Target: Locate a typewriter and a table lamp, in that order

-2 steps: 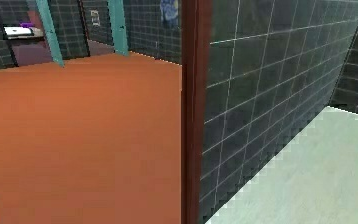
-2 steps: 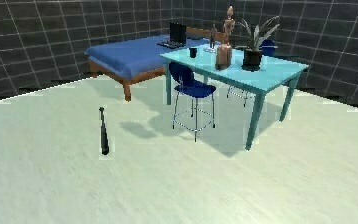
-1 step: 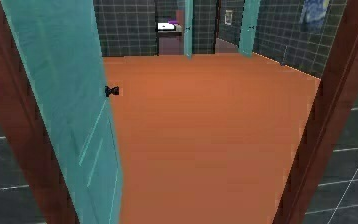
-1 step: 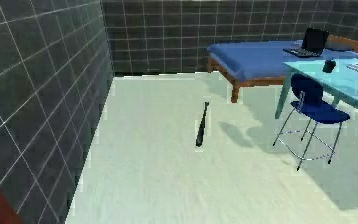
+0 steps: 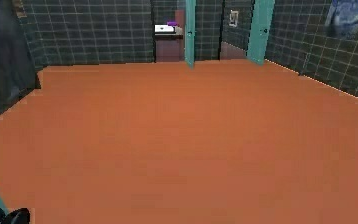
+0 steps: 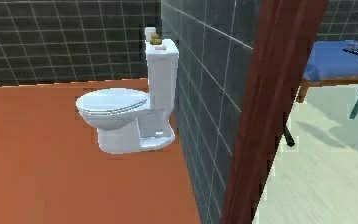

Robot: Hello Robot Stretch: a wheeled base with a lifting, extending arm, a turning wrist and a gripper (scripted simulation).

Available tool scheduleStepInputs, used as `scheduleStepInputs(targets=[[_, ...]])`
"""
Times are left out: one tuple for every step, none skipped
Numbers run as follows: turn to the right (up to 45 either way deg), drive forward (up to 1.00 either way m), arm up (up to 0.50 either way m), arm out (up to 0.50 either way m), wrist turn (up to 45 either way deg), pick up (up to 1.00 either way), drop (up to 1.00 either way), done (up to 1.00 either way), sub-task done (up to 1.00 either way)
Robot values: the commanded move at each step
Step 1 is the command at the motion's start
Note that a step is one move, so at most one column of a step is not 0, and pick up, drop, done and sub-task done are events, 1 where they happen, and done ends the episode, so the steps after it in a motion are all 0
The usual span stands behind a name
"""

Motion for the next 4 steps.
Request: scheduleStepInputs(targets=[[0.0, 1.0, 0.0, 0.0, 0.0, 0.0, 0.0, 0.0, 0.0], [0.0, 1.0, 0.0, 0.0, 0.0, 0.0, 0.0, 0.0, 0.0], [0.0, 1.0, 0.0, 0.0, 0.0, 0.0, 0.0, 0.0, 0.0], [0.0, 1.0, 0.0, 0.0, 0.0, 0.0, 0.0, 0.0, 0.0]])
